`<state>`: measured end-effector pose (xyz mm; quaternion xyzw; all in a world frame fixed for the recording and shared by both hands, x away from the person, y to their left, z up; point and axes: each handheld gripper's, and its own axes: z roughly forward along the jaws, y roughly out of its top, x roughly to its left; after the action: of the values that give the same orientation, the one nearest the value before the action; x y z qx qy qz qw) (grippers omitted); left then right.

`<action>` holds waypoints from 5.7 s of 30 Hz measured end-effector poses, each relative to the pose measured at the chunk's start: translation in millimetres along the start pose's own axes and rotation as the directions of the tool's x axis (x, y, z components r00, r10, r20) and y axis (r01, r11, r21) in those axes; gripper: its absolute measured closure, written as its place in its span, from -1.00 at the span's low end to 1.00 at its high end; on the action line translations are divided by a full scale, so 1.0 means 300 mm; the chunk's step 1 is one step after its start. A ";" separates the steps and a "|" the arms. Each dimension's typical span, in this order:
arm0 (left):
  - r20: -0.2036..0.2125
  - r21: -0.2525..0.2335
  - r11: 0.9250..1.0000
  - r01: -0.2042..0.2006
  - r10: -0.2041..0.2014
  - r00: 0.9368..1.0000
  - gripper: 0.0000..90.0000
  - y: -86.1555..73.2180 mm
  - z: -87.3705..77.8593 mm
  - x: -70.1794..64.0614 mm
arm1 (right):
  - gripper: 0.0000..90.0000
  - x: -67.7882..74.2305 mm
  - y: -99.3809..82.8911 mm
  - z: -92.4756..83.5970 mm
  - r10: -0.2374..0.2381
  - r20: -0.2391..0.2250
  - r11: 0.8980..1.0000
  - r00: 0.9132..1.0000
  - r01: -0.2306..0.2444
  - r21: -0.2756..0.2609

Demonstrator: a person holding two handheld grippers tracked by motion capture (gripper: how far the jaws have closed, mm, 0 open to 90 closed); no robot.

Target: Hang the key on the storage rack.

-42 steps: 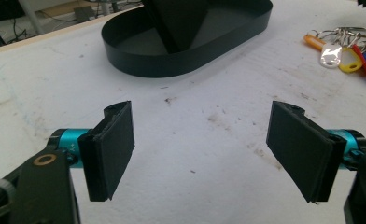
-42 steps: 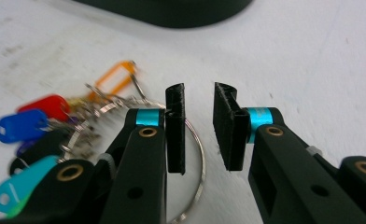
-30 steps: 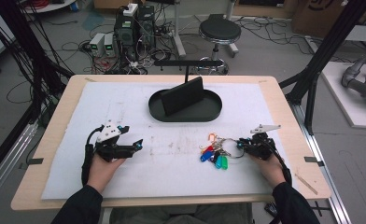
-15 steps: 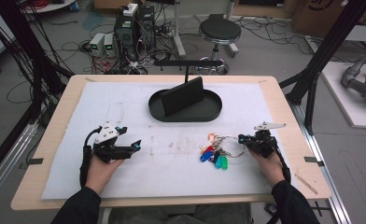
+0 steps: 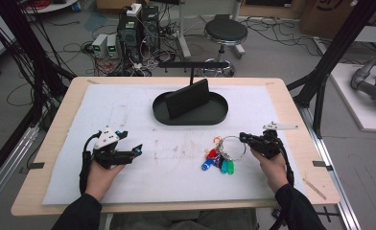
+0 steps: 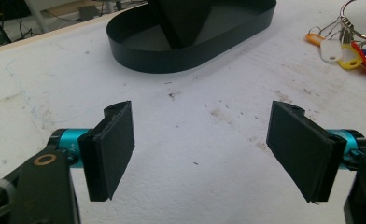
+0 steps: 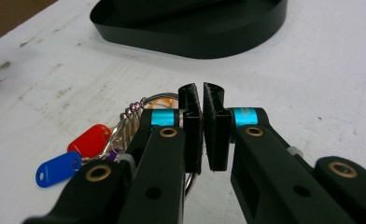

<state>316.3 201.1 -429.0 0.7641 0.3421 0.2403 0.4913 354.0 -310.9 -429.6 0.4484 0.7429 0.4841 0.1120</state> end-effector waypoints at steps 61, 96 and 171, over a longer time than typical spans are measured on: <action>-0.010 0.000 1.000 0.003 -0.003 1.000 -0.48 -0.012 -0.022 0.003 | 0.94 0.026 0.048 0.038 -0.175 -0.134 0.983 0.976 0.180 0.030; -0.014 -0.009 1.000 0.007 -0.007 1.000 -0.48 -0.011 -0.029 0.004 | 0.95 0.107 0.133 -0.035 -0.277 -0.131 0.959 0.952 0.266 -0.095; -0.013 -0.015 1.000 0.015 -0.015 1.000 -0.48 -0.033 -0.055 0.014 | 0.95 0.063 0.614 0.083 -0.308 0.001 0.929 0.951 0.301 -0.213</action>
<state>304.8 216.8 -431.2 0.7561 0.3492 0.2441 0.4968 460.9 -257.1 -286.0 0.3053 0.7497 0.5442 0.2205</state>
